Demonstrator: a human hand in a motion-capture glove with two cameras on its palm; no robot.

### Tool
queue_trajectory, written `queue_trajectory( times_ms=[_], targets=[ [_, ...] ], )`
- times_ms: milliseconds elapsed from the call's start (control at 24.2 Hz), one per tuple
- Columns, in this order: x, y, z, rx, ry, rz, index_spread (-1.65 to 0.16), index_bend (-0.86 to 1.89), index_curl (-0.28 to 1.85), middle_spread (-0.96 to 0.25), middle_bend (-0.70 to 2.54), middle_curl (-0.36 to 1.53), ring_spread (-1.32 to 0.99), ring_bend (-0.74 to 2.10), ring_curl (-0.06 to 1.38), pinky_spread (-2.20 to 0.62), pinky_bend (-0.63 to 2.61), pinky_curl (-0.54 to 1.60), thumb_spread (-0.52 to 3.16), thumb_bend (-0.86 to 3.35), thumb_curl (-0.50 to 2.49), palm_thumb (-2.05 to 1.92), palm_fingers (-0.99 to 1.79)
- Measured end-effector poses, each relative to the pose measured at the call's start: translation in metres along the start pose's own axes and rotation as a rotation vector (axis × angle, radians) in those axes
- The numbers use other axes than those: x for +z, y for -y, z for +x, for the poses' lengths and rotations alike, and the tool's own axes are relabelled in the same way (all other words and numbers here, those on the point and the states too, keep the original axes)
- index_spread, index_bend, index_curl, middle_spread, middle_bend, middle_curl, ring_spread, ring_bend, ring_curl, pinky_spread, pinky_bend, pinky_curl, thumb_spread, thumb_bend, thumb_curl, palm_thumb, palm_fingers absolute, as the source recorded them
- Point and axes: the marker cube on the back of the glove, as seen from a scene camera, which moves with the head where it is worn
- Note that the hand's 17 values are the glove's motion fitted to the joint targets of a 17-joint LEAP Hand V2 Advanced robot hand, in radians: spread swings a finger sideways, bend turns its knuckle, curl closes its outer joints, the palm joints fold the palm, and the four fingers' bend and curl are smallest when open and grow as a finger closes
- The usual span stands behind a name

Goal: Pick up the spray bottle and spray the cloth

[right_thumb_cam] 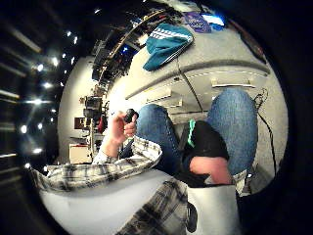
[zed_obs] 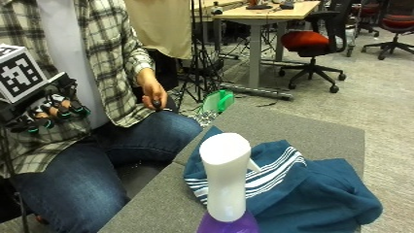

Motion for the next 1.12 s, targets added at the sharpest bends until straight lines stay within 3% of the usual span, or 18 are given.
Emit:
queue_trajectory(
  times_ms=[330,785,1115],
  targets=[
    [-0.004,0.003,-0.006,-0.044,0.004,0.003,-0.29,0.23,0.15,-0.02,0.16,0.07,0.13,0.25,0.09,0.15,0.40,0.11,0.75,0.30,0.20,0.53,0.14],
    [-0.004,0.008,-0.001,-0.027,0.006,-0.011,-0.34,0.21,0.23,-0.02,0.16,0.13,0.17,0.26,0.13,0.19,0.43,0.14,0.99,0.24,0.29,0.56,0.11],
    [-0.029,0.066,-0.008,-0.093,0.040,0.029,-0.34,0.18,0.26,-0.02,0.17,0.16,0.17,0.29,0.16,0.20,0.46,0.16,1.04,0.16,0.32,0.56,0.09]
  ],
)
